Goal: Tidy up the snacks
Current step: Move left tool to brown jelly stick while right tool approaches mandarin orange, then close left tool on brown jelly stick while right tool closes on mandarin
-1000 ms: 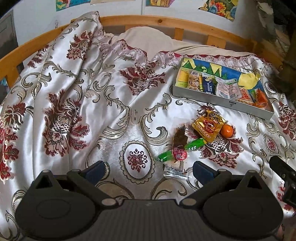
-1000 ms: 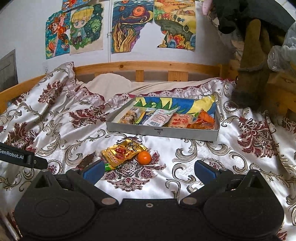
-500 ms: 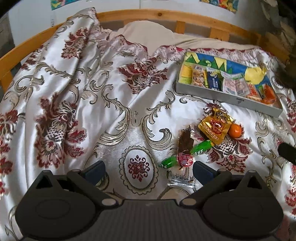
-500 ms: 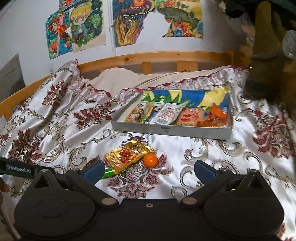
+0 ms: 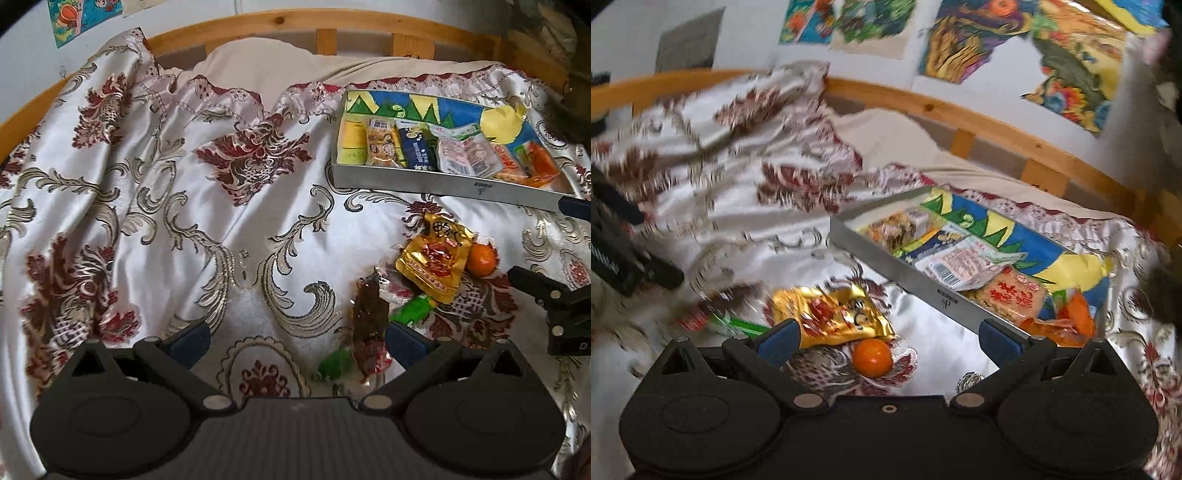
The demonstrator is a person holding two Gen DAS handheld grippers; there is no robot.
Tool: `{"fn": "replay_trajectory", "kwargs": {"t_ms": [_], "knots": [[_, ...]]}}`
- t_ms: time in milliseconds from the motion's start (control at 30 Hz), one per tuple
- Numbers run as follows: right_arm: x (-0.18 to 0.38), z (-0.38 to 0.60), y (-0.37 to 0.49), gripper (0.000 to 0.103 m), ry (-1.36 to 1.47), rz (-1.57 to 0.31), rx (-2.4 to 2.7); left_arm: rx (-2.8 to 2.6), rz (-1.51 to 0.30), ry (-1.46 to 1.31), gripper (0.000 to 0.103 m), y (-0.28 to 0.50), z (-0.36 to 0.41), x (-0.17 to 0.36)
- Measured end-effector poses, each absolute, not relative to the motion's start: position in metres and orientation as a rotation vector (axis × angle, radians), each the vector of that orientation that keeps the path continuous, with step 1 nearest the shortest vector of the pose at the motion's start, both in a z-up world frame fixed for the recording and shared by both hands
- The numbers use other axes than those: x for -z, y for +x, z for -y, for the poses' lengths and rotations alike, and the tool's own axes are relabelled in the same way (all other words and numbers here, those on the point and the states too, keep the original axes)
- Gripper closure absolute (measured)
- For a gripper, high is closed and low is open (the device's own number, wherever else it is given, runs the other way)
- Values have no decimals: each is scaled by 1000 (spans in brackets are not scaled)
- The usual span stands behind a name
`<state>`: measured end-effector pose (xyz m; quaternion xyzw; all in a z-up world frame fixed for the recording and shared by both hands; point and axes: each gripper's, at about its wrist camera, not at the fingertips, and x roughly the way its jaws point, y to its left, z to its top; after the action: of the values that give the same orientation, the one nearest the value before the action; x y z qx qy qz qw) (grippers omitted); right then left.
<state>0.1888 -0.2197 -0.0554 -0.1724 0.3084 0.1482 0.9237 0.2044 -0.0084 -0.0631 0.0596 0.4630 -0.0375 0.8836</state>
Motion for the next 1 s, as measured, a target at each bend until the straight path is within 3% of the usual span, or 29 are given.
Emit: {"fn": "replay_trajectory", "kwargs": {"t_ms": [400,667,1000], "knots": [[98,217,211,4,-380,-738,-297,119,-981,123,1,226,24,91],[103,215,214,15,-372,-734,-297,157,-1016,117,1,230,27,99],[108,220,217,36,-340,-740,-279,238,-1071,-27,32,234,19,103]]}}
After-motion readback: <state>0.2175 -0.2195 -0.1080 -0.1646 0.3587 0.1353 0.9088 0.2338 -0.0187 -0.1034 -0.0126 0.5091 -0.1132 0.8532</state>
